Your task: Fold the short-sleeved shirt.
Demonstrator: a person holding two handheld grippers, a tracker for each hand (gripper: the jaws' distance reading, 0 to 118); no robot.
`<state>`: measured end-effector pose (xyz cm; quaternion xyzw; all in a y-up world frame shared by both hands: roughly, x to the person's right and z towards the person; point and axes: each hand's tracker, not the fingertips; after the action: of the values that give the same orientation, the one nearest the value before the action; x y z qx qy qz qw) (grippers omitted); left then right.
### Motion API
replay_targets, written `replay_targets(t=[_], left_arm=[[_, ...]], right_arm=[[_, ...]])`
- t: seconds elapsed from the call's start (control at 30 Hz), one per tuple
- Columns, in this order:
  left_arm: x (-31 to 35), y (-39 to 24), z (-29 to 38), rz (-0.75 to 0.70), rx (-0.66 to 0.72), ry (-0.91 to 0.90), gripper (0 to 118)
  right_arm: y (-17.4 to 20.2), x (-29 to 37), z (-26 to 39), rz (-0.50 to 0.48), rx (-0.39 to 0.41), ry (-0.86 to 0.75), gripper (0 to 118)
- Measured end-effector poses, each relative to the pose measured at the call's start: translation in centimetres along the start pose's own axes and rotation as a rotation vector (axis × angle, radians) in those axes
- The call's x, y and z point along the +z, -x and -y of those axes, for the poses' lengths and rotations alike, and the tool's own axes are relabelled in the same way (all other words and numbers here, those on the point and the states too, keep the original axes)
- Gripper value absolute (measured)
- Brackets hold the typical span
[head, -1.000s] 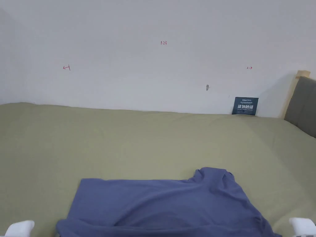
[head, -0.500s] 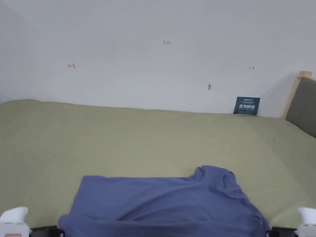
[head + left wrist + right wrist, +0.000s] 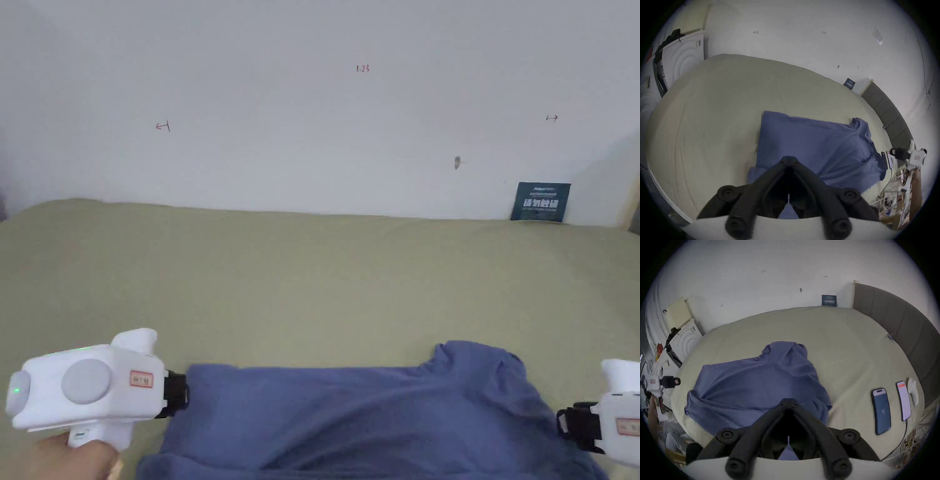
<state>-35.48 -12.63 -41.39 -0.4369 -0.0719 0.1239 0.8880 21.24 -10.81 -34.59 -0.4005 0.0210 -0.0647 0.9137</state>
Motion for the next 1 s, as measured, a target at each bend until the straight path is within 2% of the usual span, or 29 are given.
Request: replay_targets(t=[0.13,0.23,0.37,0.4,0.43,0.47,0.5,0.53,0.57,0.6,0.63,0.67,0.7,0.73,0.77,0.83,0.93,0.97,1.0], left_arm=[[-5.7,0.4,-4.5,-0.022,0.016,0.034,0],[-9.5,0.8,-6.8,-0.095,0.035,0.079,0],[-12.9,1.0,-7.6,-0.092,0.012,0.141,3],[-13.5,0.9,-7.4,-0.103,0.012,0.140,16],[-14.1,0.8,-7.2,-0.108,0.004,0.154,46],[-14.2,0.3,-6.6,-0.108,-0.007,0.176,100],[-14.3,0.1,-5.9,-0.108,-0.001,0.174,118],[-14.7,0.2,-5.7,-0.101,-0.001,0.186,118],[-15.0,0.2,-5.4,-0.087,0.005,0.220,111],[-14.8,-0.3,-4.7,-0.156,-0.022,0.226,99],[-14.3,-0.7,-4.5,-0.249,-0.082,0.178,83],[-13.7,-0.7,-4.5,-0.266,-0.092,0.159,65],[-13.1,-0.6,-4.5,-0.200,-0.055,0.155,58],[-12.7,-0.4,-4.7,-0.187,-0.046,0.150,41],[-12.5,0.0,-4.7,-0.133,-0.023,0.146,4],[-12.1,0.3,-4.7,-0.107,0.023,0.149,4],[-12.2,0.5,-4.8,-0.093,0.016,0.159,4],[-12.1,0.3,-4.7,-0.092,0.014,0.158,4],[-12.1,0.4,-4.9,-0.088,0.011,0.161,4]], right_arm=[[0.2,-1.9,-1.4,-0.022,-0.009,0.002,0],[-0.2,-2.9,-2.1,-0.014,0.009,0.010,0],[-2.3,-5.3,-3.8,0.008,0.031,0.028,0],[-2.6,-5.7,-4.4,0.016,0.040,0.030,0],[-2.8,-6.2,-4.8,0.013,0.044,0.034,0],[-3.2,-6.8,-5.4,0.006,0.046,0.043,0],[-3.6,-7.5,-6.1,0.002,0.045,0.061,0],[-3.8,-8.2,-6.7,0.004,0.050,0.078,0],[-4.1,-9.3,-7.2,0.014,0.050,0.085,3],[-4.3,-10.3,-7.8,0.046,0.068,0.093,11],[-4.5,-11.4,-8.4,0.050,0.091,0.120,33],[-4.6,-12.7,-8.9,0.068,0.096,0.149,76],[-4.6,-14.2,-9.4,0.076,0.101,0.173,104],[-4.6,-15.3,-9.6,0.063,0.102,0.187,115],[-4.7,-16.4,-10.0,0.043,0.098,0.184,113],[-4.5,-18.5,-10.3,0.026,0.075,0.204,110],[-4.3,-20.7,-10.4,0.014,0.026,0.211,109],[-4.2,-20.9,-10.4,0.017,0.006,0.218,101],[-4.0,-21.2,-10.5,-0.008,-0.018,0.264,77]])
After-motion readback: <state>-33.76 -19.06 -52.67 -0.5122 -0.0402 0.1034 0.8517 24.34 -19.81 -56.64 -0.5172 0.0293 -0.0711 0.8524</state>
